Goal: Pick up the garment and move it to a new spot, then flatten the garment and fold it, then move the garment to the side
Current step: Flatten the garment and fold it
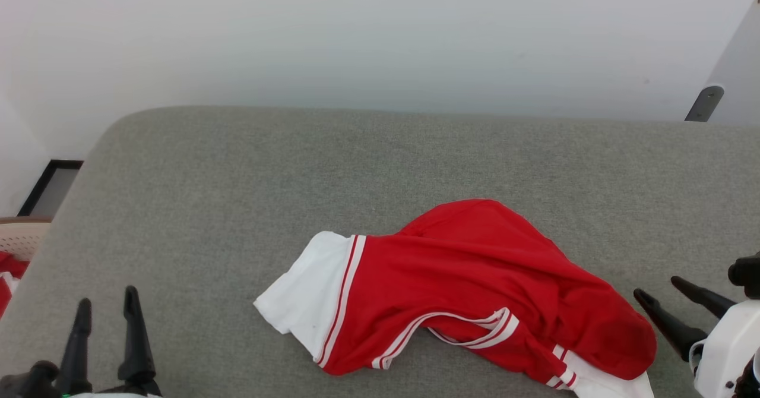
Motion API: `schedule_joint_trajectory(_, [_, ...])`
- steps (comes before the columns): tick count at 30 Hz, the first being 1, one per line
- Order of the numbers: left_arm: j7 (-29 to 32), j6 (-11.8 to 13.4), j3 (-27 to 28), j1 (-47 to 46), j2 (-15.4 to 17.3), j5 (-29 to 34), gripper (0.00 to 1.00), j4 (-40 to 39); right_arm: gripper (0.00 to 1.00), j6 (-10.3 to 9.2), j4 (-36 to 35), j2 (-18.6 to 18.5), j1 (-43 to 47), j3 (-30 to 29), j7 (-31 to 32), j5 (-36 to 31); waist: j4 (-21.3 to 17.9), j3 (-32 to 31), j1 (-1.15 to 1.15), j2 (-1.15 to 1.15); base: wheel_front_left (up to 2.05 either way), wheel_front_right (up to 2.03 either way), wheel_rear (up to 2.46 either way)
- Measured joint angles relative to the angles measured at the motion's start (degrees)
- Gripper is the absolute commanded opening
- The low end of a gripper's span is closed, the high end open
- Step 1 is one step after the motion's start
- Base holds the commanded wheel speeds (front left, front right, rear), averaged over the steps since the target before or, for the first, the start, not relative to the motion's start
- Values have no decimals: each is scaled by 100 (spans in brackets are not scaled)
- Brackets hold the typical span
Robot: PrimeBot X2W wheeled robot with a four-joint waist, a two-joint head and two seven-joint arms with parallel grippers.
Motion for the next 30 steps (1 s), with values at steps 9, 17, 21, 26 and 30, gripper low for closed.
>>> schedule_joint_trajectory(9, [0,0,-327,177,247,-42,100,99,100,1,-929,338,523,-327,631,43,62,-34,0,0,0,0,0])
schedule_joint_trajectory(17, [0,0,-438,112,255,-33,100,46,100,1,-1432,528,737,-581,1495,-40,201,145,0,0,0,0,0])
schedule_joint_trajectory(21, [0,0,-453,55,214,-12,100,36,100,0,-1521,621,840,-724,1841,-170,267,255,0,0,0,0,0])
schedule_joint_trajectory(26, [0,0,-476,29,168,2,100,46,100,0,-1497,757,840,-988,1850,-427,321,342,0,0,0,0,0])
schedule_joint_trajectory(30, [0,0,-634,-6,226,-22,100,64,100,0,-1448,855,838,-1129,1693,-659,319,361,0,0,0,0,0])
